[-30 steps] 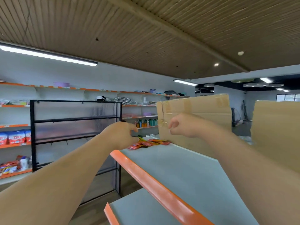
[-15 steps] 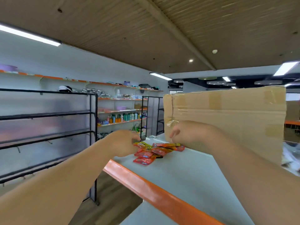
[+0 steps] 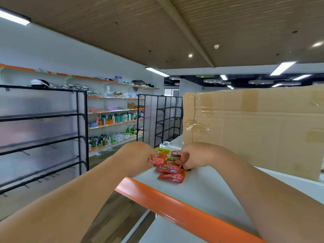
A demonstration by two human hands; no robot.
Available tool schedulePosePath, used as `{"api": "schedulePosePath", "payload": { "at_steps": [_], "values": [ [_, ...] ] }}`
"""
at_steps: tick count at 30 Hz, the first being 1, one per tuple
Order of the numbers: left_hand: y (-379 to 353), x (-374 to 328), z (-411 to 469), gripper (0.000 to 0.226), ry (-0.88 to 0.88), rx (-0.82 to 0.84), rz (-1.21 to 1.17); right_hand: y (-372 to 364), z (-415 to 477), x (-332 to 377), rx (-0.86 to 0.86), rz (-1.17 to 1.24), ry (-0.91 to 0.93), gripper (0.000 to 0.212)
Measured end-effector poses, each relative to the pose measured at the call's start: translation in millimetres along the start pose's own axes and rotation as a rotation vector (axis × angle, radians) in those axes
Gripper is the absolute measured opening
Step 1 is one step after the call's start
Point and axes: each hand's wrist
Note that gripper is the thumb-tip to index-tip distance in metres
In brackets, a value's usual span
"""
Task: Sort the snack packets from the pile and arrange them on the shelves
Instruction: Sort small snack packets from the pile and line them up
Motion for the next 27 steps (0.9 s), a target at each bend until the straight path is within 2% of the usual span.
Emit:
{"api": "schedulePosePath", "payload": {
  "at_steps": [9, 12, 15, 18, 22, 27],
  "values": [
    [-0.9, 2.5, 5.6, 0.014, -0.027, -0.082, -0.054, -0.5, -1.3, -8.9, -0.088, 0.025, 0.012, 0.010],
    [14.7, -1.3, 10.8, 0.016, -0.049, -0.180, -0.103, 15.7, -8.6, -20.7, -0.163, 0.090, 0.016, 0.013],
    [43.9, -14.1, 18.0, 0.017, -0.050, -0.330, -0.236, 46.2, -24.0, -38.2, -0.292, 0.211, 0.042, 0.017],
    [69.6, -37.1, 26.8, 0.016, -0.048, -0.411, -0.461, 74.3, -43.8, -61.8, -0.347, 0.400, 0.061, 0.012],
    [87.1, -73.5, 47.8, 0.017, -0.061, -0.394, -0.577, 94.6, -73.1, -96.2, -0.327, 0.549, 0.054, 0.017],
    [76.4, -126.3, 81.9, 0.017, -0.120, -0.287, -0.674, 88.2, -96.9, -146.4, -0.146, 0.637, -0.013, 0.017]
  ]
}}
Point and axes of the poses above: each hand's wrist, its own z-axis towards the middle knuckle, its own y-axis out of the back of the hand, x = y × z, and after that the axes turned 6 degrees about -y, right-handed
